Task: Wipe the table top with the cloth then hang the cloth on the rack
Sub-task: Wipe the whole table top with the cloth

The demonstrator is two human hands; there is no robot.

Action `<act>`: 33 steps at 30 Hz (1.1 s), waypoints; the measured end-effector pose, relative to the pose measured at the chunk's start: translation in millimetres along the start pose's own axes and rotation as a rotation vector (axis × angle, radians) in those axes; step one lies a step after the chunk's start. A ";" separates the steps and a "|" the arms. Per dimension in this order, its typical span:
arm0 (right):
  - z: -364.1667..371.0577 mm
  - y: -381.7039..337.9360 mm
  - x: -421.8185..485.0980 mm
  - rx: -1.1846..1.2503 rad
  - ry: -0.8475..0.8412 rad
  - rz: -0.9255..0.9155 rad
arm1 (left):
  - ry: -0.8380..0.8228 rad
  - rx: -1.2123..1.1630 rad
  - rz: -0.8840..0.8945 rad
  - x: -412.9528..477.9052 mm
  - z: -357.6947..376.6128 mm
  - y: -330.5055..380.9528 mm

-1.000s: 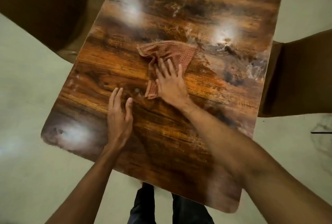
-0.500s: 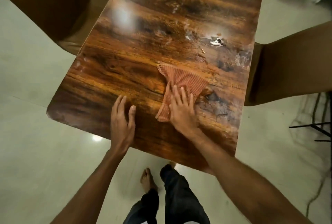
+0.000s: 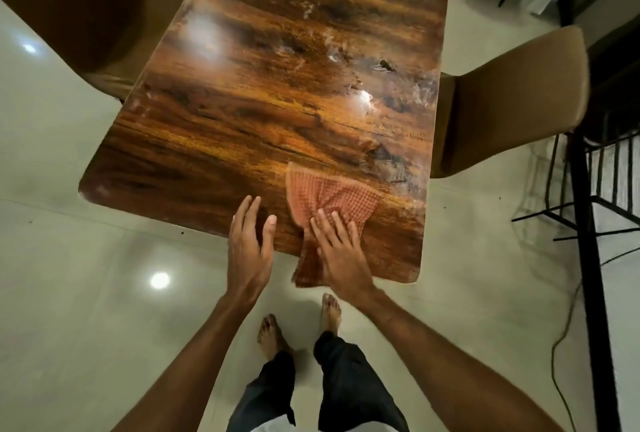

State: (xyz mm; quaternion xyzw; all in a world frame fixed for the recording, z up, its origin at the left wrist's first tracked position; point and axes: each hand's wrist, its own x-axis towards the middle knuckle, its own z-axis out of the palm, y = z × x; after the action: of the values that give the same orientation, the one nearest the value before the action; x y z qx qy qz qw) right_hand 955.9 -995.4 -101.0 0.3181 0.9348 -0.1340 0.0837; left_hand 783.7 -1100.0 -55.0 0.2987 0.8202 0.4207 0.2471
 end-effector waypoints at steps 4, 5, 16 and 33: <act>-4.2 43.3 -10.6 0.080 -0.019 -0.007 | 0.008 0.011 0.006 -1.4 13.3 8.1; -11.3 64.4 -7.6 0.087 -0.016 0.044 | 0.015 0.019 0.009 -1.8 18.6 9.7; -3.7 159.0 -56.6 0.108 0.041 -0.165 | 0.062 0.081 -0.035 -7.1 113.8 66.0; -38.6 262.6 43.2 0.085 -0.018 -0.393 | 0.110 0.203 -0.074 36.2 213.9 129.6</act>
State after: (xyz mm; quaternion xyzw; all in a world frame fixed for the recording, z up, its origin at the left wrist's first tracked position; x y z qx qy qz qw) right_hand 1081.4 -758.9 -126.6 0.1317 0.9715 -0.1902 0.0509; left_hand 935.4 -898.1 -64.0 0.2682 0.8813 0.3420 0.1854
